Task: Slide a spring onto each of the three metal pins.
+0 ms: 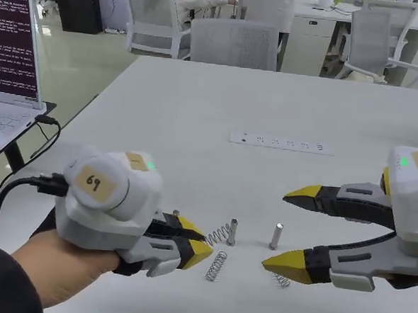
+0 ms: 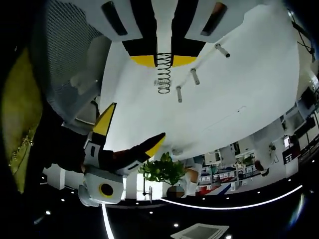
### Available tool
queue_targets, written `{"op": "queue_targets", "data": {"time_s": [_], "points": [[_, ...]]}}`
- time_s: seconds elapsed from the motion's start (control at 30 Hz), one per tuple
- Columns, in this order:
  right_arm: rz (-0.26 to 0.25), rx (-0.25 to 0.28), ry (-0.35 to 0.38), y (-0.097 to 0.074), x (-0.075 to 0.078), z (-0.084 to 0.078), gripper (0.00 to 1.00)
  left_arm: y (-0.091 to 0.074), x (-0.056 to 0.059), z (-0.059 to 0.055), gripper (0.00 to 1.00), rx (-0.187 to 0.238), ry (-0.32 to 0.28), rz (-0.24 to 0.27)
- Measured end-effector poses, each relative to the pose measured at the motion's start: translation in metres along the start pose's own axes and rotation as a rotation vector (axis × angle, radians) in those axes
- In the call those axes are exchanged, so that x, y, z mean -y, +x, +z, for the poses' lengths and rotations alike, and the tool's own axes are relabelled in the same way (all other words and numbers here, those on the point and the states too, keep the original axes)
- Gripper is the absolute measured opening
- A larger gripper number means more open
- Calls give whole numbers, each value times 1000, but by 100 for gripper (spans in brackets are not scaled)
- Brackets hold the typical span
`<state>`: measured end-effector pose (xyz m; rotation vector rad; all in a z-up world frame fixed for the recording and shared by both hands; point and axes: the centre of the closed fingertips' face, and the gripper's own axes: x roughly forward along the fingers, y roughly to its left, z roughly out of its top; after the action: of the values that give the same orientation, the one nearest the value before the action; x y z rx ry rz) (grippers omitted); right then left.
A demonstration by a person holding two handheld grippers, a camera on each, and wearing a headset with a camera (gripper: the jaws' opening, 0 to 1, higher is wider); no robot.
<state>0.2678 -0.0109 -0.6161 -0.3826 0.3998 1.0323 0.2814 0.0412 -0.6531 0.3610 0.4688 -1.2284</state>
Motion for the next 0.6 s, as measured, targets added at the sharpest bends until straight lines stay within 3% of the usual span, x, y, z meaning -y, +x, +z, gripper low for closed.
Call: {"op": "queue_targets", "data": {"time_s": [0.07,0.6], "points": [[18,-7,-7,1,-4,0,51,0,6,1,1,1,29,-33],[134,-37,-31,10,-28,-5,27,4,32,9,1,22,91,-145]]}}
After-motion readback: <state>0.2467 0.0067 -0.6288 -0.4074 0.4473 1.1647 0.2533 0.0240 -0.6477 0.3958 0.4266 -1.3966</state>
